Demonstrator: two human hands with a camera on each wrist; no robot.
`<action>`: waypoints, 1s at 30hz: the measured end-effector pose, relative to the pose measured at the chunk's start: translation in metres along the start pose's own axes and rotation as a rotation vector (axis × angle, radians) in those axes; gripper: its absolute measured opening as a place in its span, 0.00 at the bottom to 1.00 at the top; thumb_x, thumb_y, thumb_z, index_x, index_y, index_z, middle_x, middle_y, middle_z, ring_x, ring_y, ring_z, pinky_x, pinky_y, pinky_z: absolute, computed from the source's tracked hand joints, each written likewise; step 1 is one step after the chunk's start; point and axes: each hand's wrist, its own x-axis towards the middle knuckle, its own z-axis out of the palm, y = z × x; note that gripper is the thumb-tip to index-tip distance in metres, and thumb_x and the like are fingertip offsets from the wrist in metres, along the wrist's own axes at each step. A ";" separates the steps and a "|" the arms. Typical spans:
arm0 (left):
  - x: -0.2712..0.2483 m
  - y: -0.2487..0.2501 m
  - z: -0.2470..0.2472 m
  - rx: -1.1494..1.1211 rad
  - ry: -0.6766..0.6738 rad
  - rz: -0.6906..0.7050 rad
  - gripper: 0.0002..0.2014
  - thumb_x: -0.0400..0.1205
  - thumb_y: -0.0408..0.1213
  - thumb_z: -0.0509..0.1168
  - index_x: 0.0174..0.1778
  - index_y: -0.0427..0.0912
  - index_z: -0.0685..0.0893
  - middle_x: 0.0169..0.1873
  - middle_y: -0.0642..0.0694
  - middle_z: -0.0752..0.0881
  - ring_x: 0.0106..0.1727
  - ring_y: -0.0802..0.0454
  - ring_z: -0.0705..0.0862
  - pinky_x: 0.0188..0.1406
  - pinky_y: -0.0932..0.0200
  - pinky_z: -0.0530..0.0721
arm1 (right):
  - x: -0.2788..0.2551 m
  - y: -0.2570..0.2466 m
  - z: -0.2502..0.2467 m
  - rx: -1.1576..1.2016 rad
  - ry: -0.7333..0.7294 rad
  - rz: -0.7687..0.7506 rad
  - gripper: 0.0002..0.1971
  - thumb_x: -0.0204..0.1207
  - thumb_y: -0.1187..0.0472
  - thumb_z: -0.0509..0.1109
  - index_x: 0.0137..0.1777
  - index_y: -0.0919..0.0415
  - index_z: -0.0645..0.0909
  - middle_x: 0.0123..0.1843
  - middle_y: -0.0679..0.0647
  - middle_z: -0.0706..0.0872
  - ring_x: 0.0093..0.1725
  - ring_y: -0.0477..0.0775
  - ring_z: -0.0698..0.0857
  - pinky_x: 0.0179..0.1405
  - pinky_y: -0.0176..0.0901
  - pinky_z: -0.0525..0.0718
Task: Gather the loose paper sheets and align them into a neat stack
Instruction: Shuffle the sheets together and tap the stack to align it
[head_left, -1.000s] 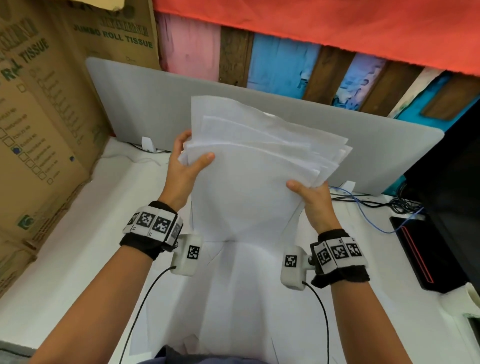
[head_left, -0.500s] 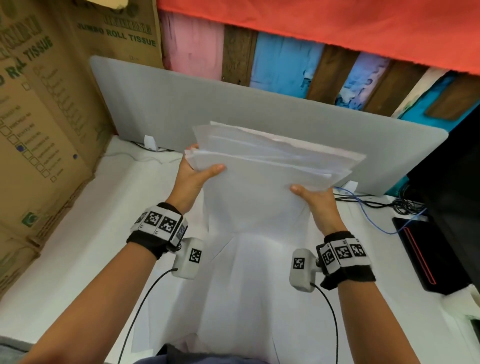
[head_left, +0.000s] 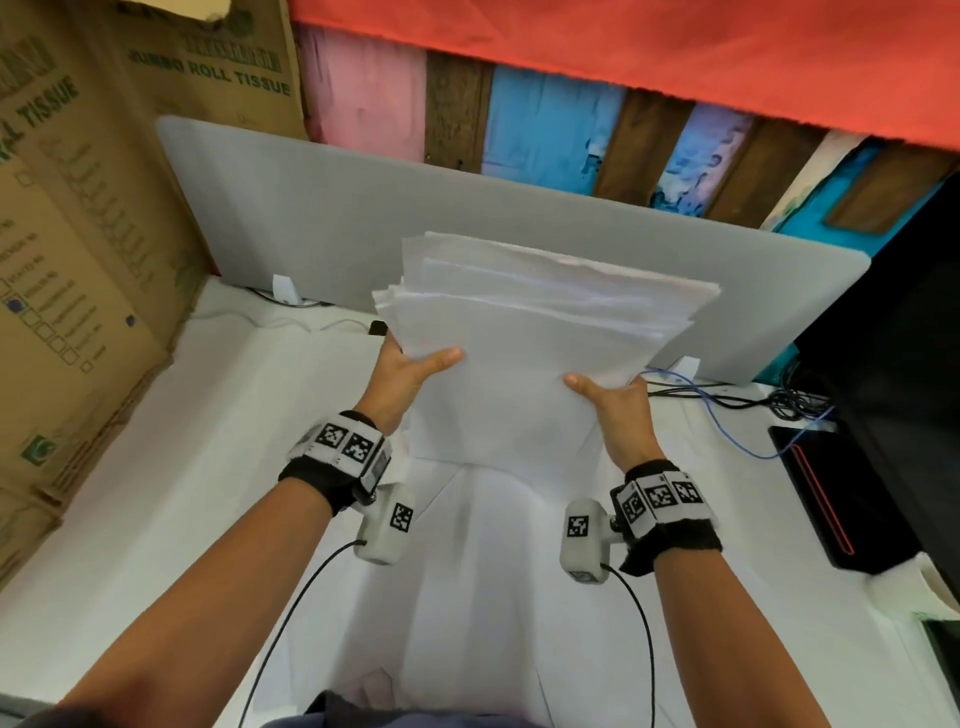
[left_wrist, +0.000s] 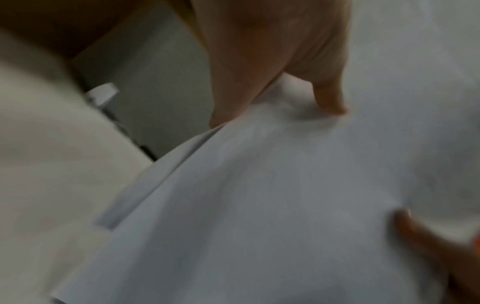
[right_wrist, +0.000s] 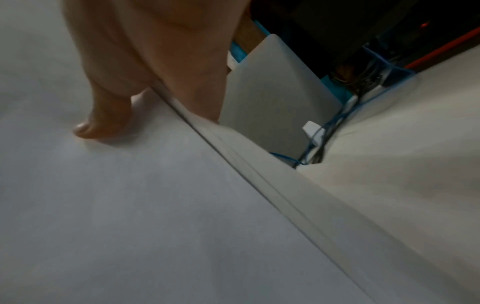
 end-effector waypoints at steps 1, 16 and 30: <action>-0.003 0.001 0.002 0.005 0.016 0.020 0.33 0.70 0.32 0.74 0.70 0.32 0.71 0.57 0.43 0.84 0.55 0.55 0.86 0.48 0.66 0.84 | 0.001 -0.005 0.002 0.006 0.005 -0.018 0.15 0.67 0.75 0.74 0.44 0.54 0.77 0.42 0.48 0.85 0.32 0.33 0.86 0.36 0.27 0.82; 0.008 -0.010 0.005 0.067 0.034 0.051 0.16 0.80 0.29 0.64 0.64 0.41 0.75 0.57 0.45 0.83 0.50 0.65 0.85 0.48 0.69 0.83 | 0.012 0.018 -0.004 -0.029 -0.023 -0.011 0.14 0.73 0.68 0.72 0.57 0.56 0.78 0.50 0.46 0.86 0.45 0.35 0.86 0.47 0.28 0.83; 0.018 -0.038 0.010 0.077 0.119 0.082 0.22 0.80 0.34 0.66 0.70 0.45 0.70 0.64 0.48 0.81 0.63 0.60 0.81 0.64 0.63 0.78 | 0.017 0.036 0.014 -0.024 0.145 0.055 0.30 0.69 0.66 0.77 0.71 0.66 0.73 0.63 0.56 0.84 0.59 0.51 0.84 0.62 0.43 0.82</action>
